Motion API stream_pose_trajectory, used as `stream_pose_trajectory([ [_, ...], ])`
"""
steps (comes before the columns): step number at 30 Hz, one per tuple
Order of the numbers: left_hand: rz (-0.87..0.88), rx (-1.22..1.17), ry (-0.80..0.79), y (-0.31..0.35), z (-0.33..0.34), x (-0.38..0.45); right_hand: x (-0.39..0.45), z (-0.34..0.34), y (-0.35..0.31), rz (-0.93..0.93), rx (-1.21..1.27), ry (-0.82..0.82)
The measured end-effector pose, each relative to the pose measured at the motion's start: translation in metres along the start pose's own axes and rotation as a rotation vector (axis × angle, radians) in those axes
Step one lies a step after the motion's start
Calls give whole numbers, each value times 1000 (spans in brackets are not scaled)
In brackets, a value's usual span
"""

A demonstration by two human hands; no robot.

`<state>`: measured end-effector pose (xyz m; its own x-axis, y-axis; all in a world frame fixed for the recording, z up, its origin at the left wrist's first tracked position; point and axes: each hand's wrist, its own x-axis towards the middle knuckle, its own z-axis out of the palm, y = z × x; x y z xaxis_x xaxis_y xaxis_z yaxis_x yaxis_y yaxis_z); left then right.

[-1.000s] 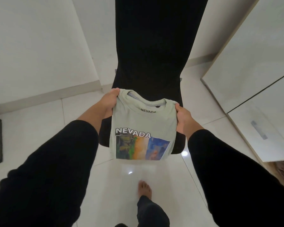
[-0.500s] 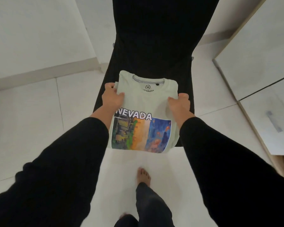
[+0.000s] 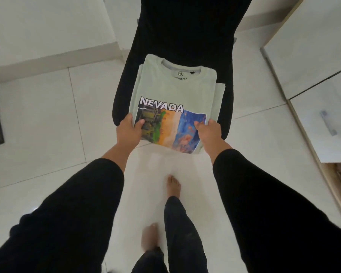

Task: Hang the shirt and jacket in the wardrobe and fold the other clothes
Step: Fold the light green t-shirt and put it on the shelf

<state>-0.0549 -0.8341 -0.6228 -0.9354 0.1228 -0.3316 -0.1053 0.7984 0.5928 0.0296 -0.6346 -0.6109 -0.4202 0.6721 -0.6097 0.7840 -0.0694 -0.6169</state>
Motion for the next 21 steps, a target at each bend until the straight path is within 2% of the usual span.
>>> stream_pose_trajectory([
  [2,44,-63,57,-5,-6,-13,-11,-3,6,-40,23,2],
  [5,4,-20,104,-11,-4,-31,-22,-4,16,-31,-3,-33],
  [8,-223,-120,142,-16,10,-31,-17,-2,18,-53,-82,-6],
  [11,-592,-316,81,-15,30,-27,-2,-2,13,-87,-54,148],
  [13,-768,-434,45,-17,46,-25,7,-4,1,-98,-70,224],
  [17,-866,-691,-50,-22,83,-20,28,-11,-29,-169,-177,258],
  [21,-916,-1096,-135,-21,116,-17,52,-14,-50,-217,-89,186],
])
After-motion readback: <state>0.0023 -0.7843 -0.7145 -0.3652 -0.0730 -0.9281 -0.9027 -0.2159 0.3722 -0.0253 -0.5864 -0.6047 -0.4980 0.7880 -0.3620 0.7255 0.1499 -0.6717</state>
